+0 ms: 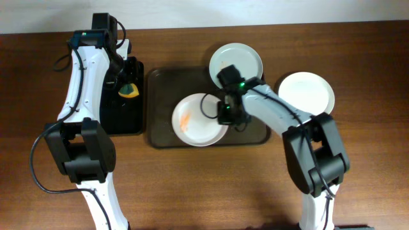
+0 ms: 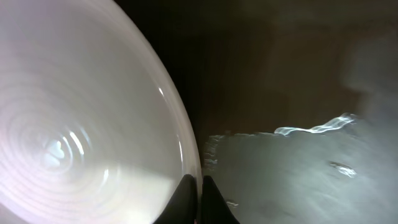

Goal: Clean dirty plates on tray and stack at the side
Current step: 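Grasp the front plate rim with right gripper and drag it left, then bring the sponge with left gripper onto the held plate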

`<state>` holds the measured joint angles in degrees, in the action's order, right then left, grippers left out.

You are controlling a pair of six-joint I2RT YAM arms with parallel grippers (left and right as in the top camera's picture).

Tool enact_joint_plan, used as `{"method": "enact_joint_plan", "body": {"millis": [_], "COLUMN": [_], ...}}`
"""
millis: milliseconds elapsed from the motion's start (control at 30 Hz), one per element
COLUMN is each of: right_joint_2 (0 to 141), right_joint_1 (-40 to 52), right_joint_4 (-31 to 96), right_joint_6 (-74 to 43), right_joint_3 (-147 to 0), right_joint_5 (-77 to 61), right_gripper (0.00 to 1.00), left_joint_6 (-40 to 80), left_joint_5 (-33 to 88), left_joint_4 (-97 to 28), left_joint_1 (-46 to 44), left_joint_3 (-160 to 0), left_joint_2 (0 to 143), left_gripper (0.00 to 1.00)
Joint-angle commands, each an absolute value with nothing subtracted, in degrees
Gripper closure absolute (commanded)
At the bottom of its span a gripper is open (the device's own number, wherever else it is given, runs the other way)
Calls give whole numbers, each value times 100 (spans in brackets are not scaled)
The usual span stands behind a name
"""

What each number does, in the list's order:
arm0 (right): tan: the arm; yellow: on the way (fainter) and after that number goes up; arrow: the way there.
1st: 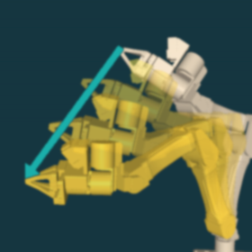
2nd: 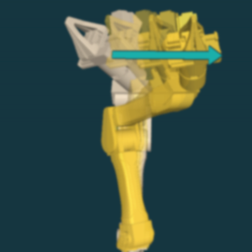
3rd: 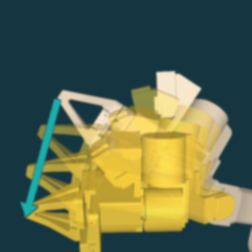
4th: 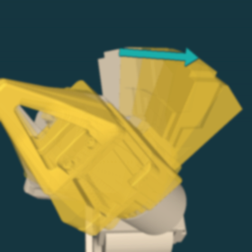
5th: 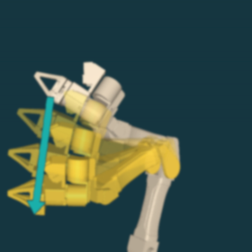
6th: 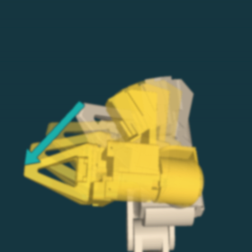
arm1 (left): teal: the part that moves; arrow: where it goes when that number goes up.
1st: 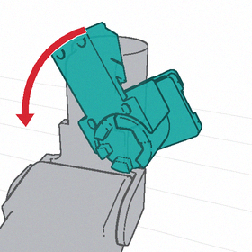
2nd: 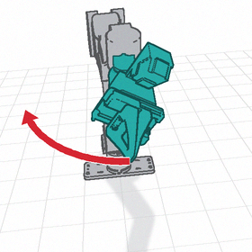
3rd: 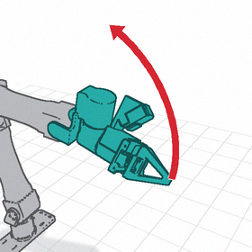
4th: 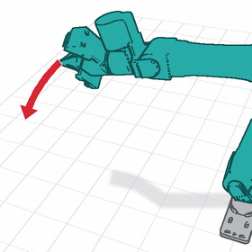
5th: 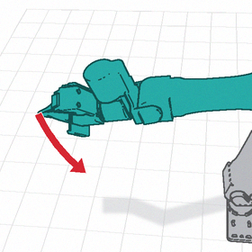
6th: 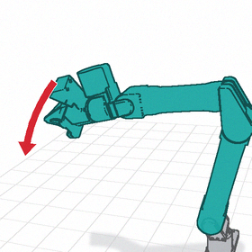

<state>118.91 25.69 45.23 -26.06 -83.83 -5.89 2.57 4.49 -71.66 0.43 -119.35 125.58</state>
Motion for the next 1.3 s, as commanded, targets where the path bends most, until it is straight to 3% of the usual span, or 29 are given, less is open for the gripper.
{"method": "enact_joint_plan", "body": {"millis": [0,367,467,533,767,900,1067,1267], "right_joint_2": [11996,11996,11996,11994,11996,12016,12213,12232], "right_joint_1": [2856,2849,2845,2842,2783,2783,2783,2762], "right_joint_4": [4355,3802,3680,3734,4425,4458,4244,3734], "right_joint_6": [-2591,-1973,-1973,-1975,-2777,-2932,-3081,-3124], "right_joint_3": [-8342,-8344,-8350,-8350,-8357,-8353,-8348,-8348], "right_joint_5": [-552,-589,-714,-893,-1376,-1437,-1439,-1439], "right_gripper": [96,95,70,64,56,44,46,74], "left_joint_6": [165,163,163,163,163,165,167,169], "left_joint_5": [532,532,532,532,532,532,532,537], "left_joint_4": [-7220,-7275,-7275,-7275,-7301,-7288,-7288,-7288], "left_joint_1": [47,30,3,-1,-1,-25,-128,-141], "left_joint_3": [-11891,-11891,-11891,-11891,-11891,-11891,-11891,-11891], "left_joint_2": [12492,12492,12492,12492,12492,12492,12492,12492], "left_gripper": [99,99,99,99,99,99,99,99]}}
